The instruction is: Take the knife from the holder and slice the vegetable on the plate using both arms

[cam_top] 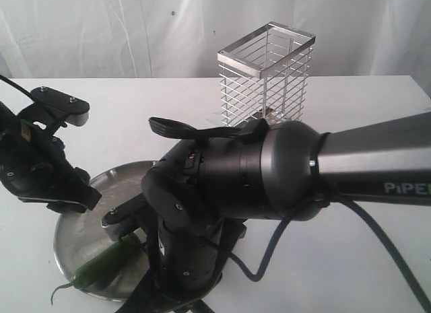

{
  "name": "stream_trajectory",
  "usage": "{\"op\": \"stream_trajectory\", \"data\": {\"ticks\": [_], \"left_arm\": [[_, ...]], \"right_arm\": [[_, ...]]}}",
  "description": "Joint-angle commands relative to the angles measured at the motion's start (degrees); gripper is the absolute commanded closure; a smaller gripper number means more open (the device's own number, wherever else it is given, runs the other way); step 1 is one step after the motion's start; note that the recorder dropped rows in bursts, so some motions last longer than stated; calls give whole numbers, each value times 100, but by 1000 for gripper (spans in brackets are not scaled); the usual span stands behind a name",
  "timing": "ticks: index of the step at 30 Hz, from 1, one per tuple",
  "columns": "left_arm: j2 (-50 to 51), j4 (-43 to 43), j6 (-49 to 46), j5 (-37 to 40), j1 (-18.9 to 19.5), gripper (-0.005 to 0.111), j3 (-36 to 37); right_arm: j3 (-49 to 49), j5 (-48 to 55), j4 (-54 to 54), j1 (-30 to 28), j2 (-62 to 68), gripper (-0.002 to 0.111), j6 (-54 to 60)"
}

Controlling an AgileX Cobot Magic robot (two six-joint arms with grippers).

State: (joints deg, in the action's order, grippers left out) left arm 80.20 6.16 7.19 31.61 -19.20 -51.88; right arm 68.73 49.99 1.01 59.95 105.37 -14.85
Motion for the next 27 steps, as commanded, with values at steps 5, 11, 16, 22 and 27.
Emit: {"op": "stream_trajectory", "data": {"ticks": [5,11,16,22,27], "left_arm": [[-48,-92,49,50,20,45,44],[-48,-144,49,17,20,45,44],[-48,-182,49,-4,20,45,44],[-48,-533,-4,-152,20,52,44],[-48,-1203,-903,-276,20,107,44]], "right_arm": [[-21,-37,-101,-2,5,108,-79],[-21,-37,-101,-2,104,108,-92],[-21,-80,-101,-2,116,108,-92],[-21,-153,-59,-2,116,108,-92],[-21,-181,-59,-2,116,108,-126]]}}
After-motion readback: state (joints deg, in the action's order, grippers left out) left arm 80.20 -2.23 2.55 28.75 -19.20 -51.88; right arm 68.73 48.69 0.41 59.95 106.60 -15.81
